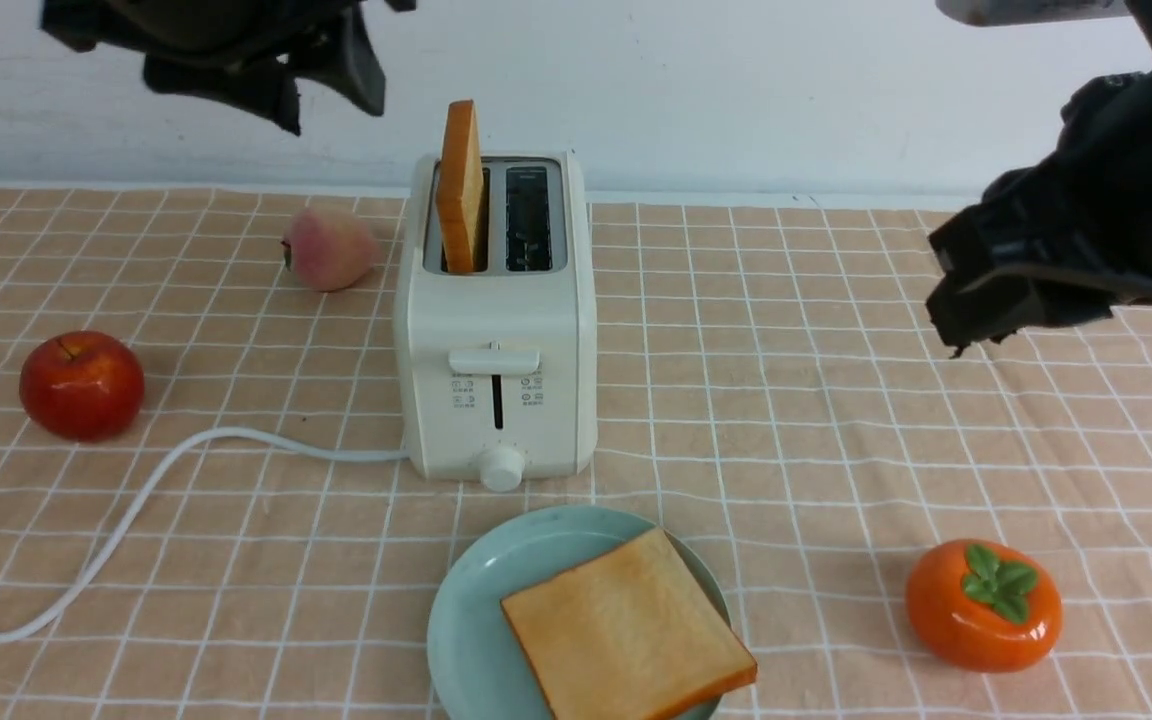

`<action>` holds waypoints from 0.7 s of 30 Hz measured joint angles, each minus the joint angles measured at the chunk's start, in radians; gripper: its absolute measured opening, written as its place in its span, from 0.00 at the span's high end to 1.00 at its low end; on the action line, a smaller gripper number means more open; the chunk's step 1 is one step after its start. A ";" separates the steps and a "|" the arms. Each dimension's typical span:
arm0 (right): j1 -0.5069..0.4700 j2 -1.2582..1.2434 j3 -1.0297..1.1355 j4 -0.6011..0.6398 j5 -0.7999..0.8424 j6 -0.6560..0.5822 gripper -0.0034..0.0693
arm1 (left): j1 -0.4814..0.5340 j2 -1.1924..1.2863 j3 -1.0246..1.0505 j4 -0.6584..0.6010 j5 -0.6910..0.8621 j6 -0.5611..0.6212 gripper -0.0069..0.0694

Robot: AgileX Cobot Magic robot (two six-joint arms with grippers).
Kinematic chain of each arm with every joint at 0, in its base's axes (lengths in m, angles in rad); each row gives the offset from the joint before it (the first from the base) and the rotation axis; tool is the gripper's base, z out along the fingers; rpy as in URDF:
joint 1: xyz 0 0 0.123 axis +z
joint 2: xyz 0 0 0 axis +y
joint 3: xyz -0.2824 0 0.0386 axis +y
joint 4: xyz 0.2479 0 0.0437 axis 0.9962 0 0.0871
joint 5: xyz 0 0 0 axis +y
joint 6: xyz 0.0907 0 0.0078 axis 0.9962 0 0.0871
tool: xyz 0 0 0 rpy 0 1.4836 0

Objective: Take toasted bread from bread machine on light coffee tablecloth place on plate.
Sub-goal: 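Reach for a toast slice standing in the toaster with the left gripper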

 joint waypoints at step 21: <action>0.000 0.000 0.000 -0.015 0.018 -0.001 0.66 | 0.000 0.485 -0.351 0.057 -0.027 0.003 0.70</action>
